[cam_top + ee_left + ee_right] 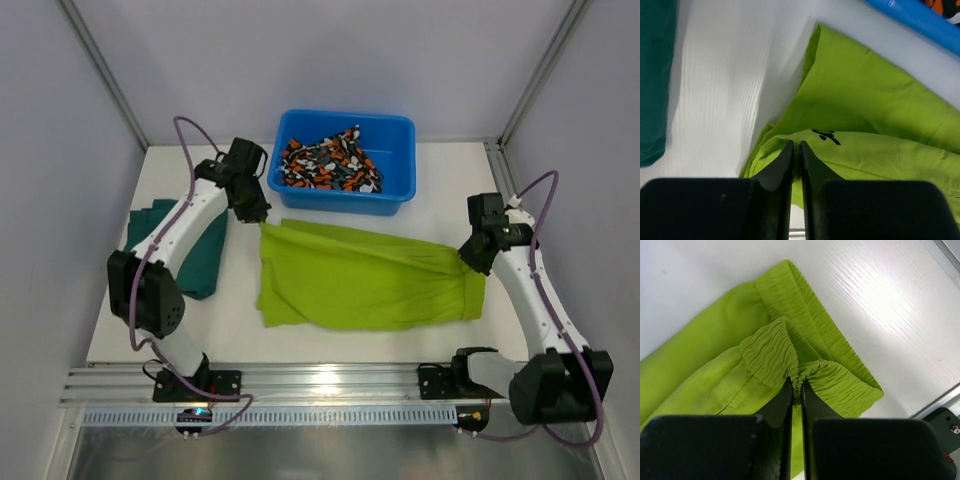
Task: Fold and stack the shorts
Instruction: Fold the shorts at the center of the board.
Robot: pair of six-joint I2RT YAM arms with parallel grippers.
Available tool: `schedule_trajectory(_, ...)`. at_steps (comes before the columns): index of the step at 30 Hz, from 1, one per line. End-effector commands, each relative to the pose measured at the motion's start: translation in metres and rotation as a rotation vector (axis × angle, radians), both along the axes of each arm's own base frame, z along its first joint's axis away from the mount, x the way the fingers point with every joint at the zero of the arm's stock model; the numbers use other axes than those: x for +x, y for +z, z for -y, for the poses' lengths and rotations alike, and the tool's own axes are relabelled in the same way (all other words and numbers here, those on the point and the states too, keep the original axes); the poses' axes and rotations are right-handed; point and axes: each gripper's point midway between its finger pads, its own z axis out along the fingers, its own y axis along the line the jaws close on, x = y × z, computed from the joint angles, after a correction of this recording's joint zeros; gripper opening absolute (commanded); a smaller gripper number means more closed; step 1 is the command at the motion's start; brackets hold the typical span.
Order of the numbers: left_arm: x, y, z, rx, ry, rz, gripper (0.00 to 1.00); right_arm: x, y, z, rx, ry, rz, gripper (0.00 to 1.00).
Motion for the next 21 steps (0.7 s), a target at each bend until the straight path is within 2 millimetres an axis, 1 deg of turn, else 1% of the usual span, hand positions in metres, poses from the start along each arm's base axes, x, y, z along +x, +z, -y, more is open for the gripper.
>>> schedule_trajectory(1,0.048,0.001,0.004,0.014,-0.025,0.047,0.14,0.045,-0.002,0.030,-0.068,-0.045,0.033,0.08)
schedule_trajectory(2,0.052,-0.005,0.008,0.009,-0.034,0.022,0.17,0.060,0.000,0.028,-0.042,-0.032,0.052,0.11)
schedule_trajectory(3,0.060,-0.004,0.013,-0.003,-0.044,0.025,0.19,0.069,-0.012,0.033,-0.032,-0.028,0.017,0.13)
schedule_trajectory(4,0.065,-0.018,0.015,0.002,-0.054,-0.004,0.22,0.081,-0.010,0.034,-0.035,0.014,0.021,0.16)
schedule_trajectory(5,0.067,-0.020,0.017,0.001,-0.060,-0.002,0.25,0.098,-0.010,0.027,0.002,0.067,0.053,0.18)
schedule_trajectory(6,0.071,-0.021,0.014,0.014,-0.054,0.010,0.29,0.107,-0.024,0.026,0.015,0.104,0.010,0.25)
schedule_trajectory(7,0.069,-0.020,0.012,0.026,-0.053,0.010,0.36,0.119,-0.020,0.027,0.008,0.141,0.012,0.29)
schedule_trajectory(8,0.066,-0.018,0.009,0.033,-0.053,0.012,0.40,0.124,-0.023,0.025,0.013,0.174,-0.006,0.31)
schedule_trajectory(9,0.063,-0.015,0.006,0.048,-0.055,0.017,0.42,0.129,-0.027,0.017,0.045,0.227,-0.016,0.35)
schedule_trajectory(10,0.051,-0.010,-0.004,0.078,-0.039,0.013,0.44,0.133,-0.034,0.015,0.045,0.281,-0.038,0.38)
schedule_trajectory(11,0.043,-0.008,-0.007,0.089,-0.036,0.011,0.45,0.133,-0.035,0.011,0.061,0.312,-0.045,0.43)
schedule_trajectory(12,0.033,-0.009,-0.009,0.094,-0.036,0.008,0.46,0.130,-0.037,0.012,0.055,0.321,-0.060,0.45)
schedule_trajectory(13,0.013,-0.028,-0.013,0.107,-0.043,-0.036,0.47,0.123,-0.035,0.013,0.046,0.326,-0.070,0.47)
schedule_trajectory(14,-0.002,-0.016,-0.009,0.084,-0.059,0.004,0.47,0.118,-0.033,0.014,0.038,0.326,-0.068,0.48)
schedule_trajectory(15,-0.014,-0.021,-0.006,0.075,-0.073,0.002,0.48,0.115,-0.029,0.016,0.024,0.325,-0.068,0.52)
schedule_trajectory(16,-0.034,-0.041,-0.003,0.059,-0.099,-0.029,0.48,0.108,-0.020,0.016,0.010,0.333,-0.056,0.54)
schedule_trajectory(17,-0.045,-0.035,0.000,0.031,-0.109,-0.003,0.48,0.105,-0.016,0.017,0.001,0.328,-0.055,0.56)
schedule_trajectory(18,-0.057,-0.040,0.007,0.019,-0.138,-0.010,0.49,0.100,-0.012,0.024,-0.030,0.309,-0.065,0.57)
schedule_trajectory(19,-0.066,-0.045,0.008,0.009,-0.146,-0.020,0.49,0.092,-0.008,0.026,-0.036,0.299,-0.079,0.58)
schedule_trajectory(20,-0.080,-0.056,0.012,-0.015,-0.164,-0.040,0.49,0.088,-0.001,0.028,-0.048,0.285,-0.070,0.58)
schedule_trajectory(21,-0.086,-0.061,0.013,-0.025,-0.172,-0.048,0.49,0.080,0.000,0.031,-0.063,0.271,-0.089,0.58)
